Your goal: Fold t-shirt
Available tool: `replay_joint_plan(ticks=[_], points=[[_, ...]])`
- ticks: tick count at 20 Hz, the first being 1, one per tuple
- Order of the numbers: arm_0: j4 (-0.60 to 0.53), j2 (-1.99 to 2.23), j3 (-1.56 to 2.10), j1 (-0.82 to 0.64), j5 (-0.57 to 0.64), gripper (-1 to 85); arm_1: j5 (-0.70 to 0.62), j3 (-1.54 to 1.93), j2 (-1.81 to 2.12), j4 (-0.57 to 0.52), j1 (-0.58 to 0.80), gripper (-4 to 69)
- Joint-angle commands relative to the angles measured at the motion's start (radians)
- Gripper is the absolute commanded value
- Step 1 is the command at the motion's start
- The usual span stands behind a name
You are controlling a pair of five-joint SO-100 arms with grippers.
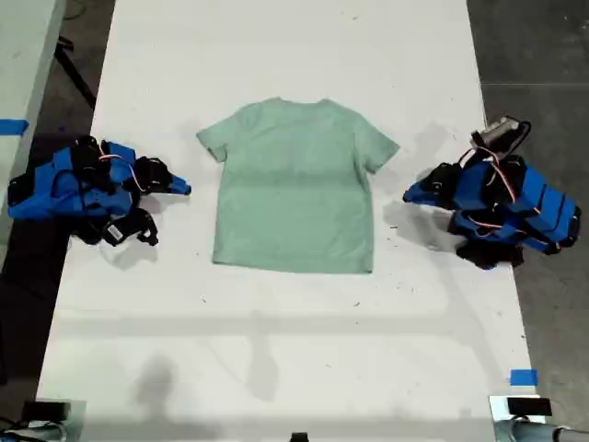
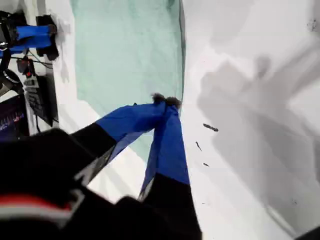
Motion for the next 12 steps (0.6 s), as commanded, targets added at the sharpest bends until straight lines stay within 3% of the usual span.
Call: replay_joint_plan(ticks=[1, 9, 12], points=[[0.072, 0.0, -0.141, 0.089, -0.244, 0.0, -0.008, 0.107, 0.011, -0.143, -0.048, -1.4], [0.072, -0.057, -0.199, 0.083, -0.239, 0.0, -0.035, 0.08, 0.011, -0.144, -0.048, -1.4], [0.038, -0.227, -0.299, 0.077, -0.235, 0.0, -0.06, 0.023, 0.008, -0.1, -0.046, -1.3]])
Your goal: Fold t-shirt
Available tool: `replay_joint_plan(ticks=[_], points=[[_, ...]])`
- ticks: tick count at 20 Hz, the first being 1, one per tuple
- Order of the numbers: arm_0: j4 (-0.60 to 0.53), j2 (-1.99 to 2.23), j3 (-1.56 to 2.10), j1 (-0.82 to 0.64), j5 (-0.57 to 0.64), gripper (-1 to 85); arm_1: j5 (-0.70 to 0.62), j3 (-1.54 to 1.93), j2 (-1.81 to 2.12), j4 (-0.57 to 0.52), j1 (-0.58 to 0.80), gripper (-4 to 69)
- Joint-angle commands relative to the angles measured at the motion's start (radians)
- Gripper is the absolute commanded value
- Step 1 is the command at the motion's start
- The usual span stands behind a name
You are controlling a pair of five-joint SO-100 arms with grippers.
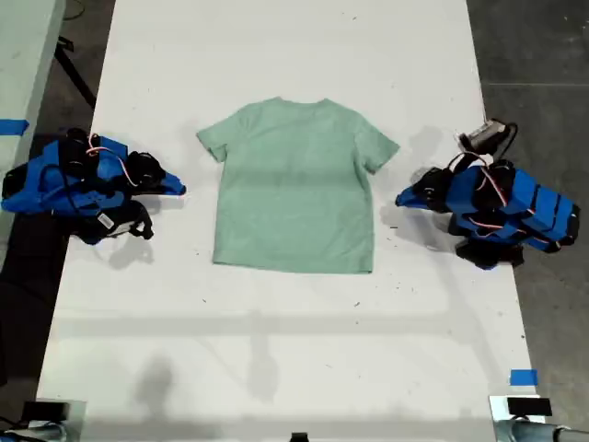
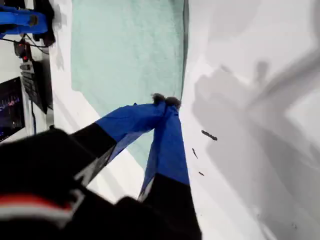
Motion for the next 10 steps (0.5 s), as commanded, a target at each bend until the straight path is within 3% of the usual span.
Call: replay_joint_plan(ticks=[1, 6, 10], points=[[-0.044, -0.127, -0.127, 0.0, 0.006, 0.0, -0.032, -0.104, -0.008, 0.038, -0.003, -1.3], [-0.051, -0.417, -0.364, -0.094, 0.115, 0.0, -0.164, -0.301, -0.172, 0.063, 0.097, -1.3], [-0.002, -0.65, -0.592, -0.241, 0.268, 0.0, -0.33, -0.563, -0.472, 0.054, 0.218, -1.3]])
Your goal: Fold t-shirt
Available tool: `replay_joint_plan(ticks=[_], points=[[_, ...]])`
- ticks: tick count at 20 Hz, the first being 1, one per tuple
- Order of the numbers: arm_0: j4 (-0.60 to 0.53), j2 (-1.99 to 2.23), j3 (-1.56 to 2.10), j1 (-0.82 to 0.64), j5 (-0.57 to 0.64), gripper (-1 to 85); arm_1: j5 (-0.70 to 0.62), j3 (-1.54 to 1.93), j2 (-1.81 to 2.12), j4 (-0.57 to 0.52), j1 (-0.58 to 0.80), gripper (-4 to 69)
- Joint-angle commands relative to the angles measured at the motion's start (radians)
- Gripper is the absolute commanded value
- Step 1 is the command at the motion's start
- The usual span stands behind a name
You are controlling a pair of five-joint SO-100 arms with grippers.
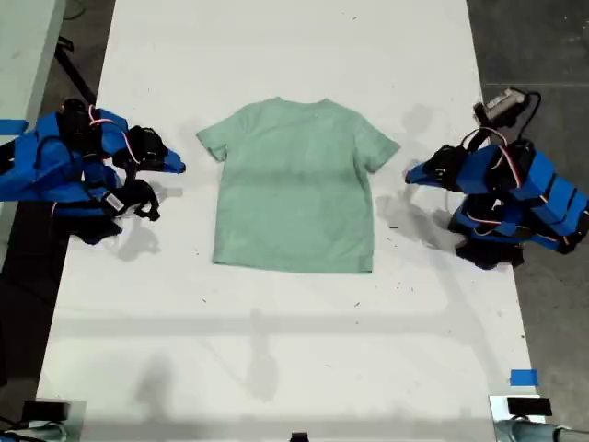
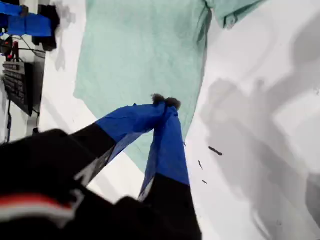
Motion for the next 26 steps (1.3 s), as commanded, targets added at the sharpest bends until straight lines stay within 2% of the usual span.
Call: replay_joint_plan(ticks=[1, 5, 10, 11, 13, 15, 16, 17, 21, 26], points=[[0.035, -0.158, -0.204, -0.103, 0.101, 0.0, -0.114, -0.215, -0.19, -0.009, 0.075, -1.3], [0.052, -0.344, -0.362, -0.249, 0.202, 0.3, -0.264, -0.488, -0.494, 0.011, 0.189, -1.4], [0.103, -0.588, -0.578, -0.419, 0.336, 1.9, -0.426, -0.922, -0.9, 0.152, 0.304, -1.1], [0.109, -0.635, -0.614, -0.443, 0.35, 5.6, -0.456, -1.008, -0.98, 0.19, 0.318, 1.5], [0.127, -0.718, -0.683, -0.468, 0.382, 16.3, -0.502, -1.154, -1.115, 0.25, 0.336, 17.7], [0.129, -0.785, -0.724, -0.471, 0.416, 25.8, -0.546, -1.204, -1.183, 0.256, 0.354, 23.7], [0.13, -0.822, -0.742, -0.471, 0.431, 28.0, -0.577, -1.207, -1.207, 0.256, 0.371, 28.4], [0.135, -0.862, -0.758, -0.471, 0.442, 30.0, -0.609, -1.207, -1.235, 0.256, 0.388, 29.6], [0.109, -0.968, -0.778, -0.465, 0.471, 32.4, -0.704, -1.052, -1.256, 0.147, 0.448, 30.4], [0.058, -1.02, -0.775, -0.466, 0.477, 32.4, -0.805, -0.726, -1.269, -0.132, 0.497, 30.8]])
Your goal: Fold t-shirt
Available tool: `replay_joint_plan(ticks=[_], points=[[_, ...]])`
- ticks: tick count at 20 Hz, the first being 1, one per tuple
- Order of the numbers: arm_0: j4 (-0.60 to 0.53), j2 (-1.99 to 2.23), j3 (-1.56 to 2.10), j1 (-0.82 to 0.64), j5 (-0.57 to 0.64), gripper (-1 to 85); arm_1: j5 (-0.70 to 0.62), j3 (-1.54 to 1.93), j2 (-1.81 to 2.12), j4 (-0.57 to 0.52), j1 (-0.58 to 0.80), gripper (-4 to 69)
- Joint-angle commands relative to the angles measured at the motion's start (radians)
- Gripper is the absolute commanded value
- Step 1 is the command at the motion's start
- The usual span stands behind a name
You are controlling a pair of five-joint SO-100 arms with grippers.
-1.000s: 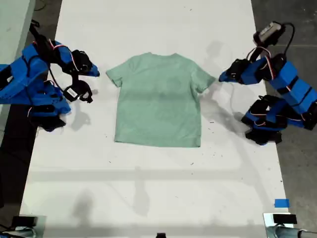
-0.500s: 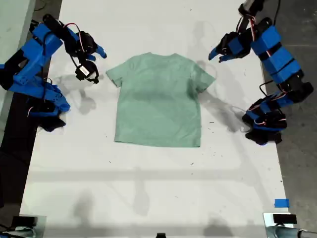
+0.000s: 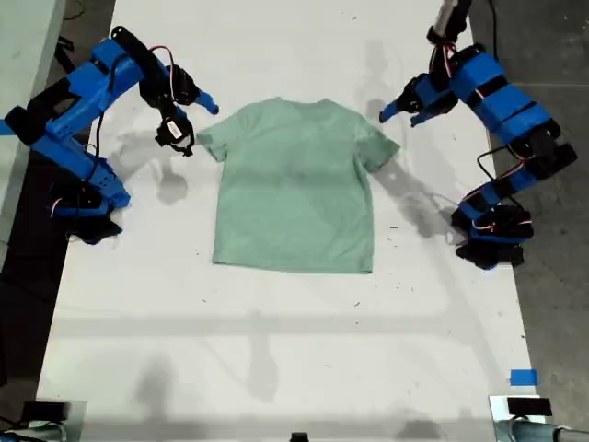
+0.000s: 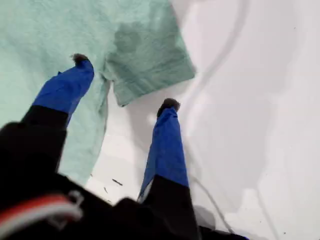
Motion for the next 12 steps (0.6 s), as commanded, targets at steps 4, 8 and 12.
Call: replay_joint_plan(ticks=[4, 8, 12], points=[[-0.037, -0.011, -0.051, -0.006, 0.009, 32.4, -0.089, 0.164, -0.107, -0.273, 0.026, 31.0], [-0.031, -0.011, -0.051, -0.008, 0.009, 32.2, -0.146, 0.15, -0.227, -0.357, 0.043, 31.2], [-0.028, -0.011, -0.051, -0.006, 0.009, 32.0, -0.207, 0.094, -0.331, -0.379, 0.061, 27.5]])
